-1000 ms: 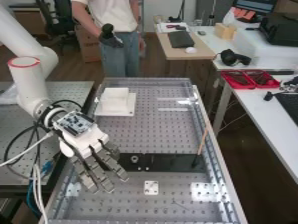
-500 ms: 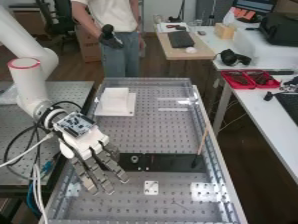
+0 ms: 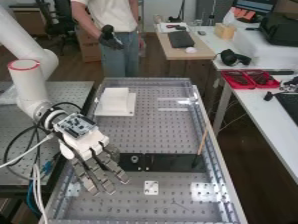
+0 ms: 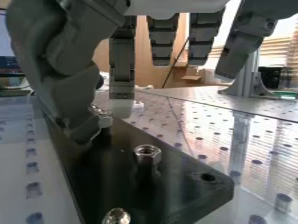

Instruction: Grab the larger nut and place it in the white container

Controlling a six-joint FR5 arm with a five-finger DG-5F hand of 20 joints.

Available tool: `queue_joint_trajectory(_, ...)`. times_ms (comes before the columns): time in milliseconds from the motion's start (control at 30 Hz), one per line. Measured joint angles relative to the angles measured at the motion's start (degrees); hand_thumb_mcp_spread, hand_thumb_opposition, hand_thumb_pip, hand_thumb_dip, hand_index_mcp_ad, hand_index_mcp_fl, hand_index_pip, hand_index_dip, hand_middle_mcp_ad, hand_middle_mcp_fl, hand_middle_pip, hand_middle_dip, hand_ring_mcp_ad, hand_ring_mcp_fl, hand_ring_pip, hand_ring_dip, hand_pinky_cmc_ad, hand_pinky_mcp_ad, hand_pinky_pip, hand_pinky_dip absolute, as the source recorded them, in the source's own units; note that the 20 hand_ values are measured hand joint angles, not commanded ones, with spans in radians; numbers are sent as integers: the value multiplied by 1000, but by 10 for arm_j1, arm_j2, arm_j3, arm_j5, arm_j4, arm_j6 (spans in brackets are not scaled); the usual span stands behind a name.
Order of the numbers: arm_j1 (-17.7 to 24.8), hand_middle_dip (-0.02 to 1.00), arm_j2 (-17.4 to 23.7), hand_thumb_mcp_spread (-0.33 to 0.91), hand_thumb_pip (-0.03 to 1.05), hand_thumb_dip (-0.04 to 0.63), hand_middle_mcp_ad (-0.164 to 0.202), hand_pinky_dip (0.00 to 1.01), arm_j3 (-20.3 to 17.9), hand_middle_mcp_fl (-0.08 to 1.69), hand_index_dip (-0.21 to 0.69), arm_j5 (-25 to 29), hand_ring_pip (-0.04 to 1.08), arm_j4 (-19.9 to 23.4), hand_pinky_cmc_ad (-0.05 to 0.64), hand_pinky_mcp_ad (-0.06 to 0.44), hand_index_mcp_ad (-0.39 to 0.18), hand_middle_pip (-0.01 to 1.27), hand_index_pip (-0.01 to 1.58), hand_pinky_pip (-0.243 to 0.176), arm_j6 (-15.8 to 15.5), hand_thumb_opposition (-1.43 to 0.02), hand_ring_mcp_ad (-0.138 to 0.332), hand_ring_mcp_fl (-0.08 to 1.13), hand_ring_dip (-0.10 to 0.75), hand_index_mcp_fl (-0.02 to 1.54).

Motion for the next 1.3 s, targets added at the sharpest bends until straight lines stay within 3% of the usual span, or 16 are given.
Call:
queue_joint_trajectory(733, -11, 171, 1, 380, 668, 218, 68, 447, -1, 5, 187, -32, 119, 15, 340, 265, -145, 126, 1545, -91, -24, -829, 164, 12, 54, 24)
queue_joint_trajectory(1300, -8, 171, -1, 386, 670, 223, 68, 450, -1, 3, 164, -27, 120, 14, 340, 265, -147, 131, 1548, -89, -22, -829, 164, 12, 54, 28)
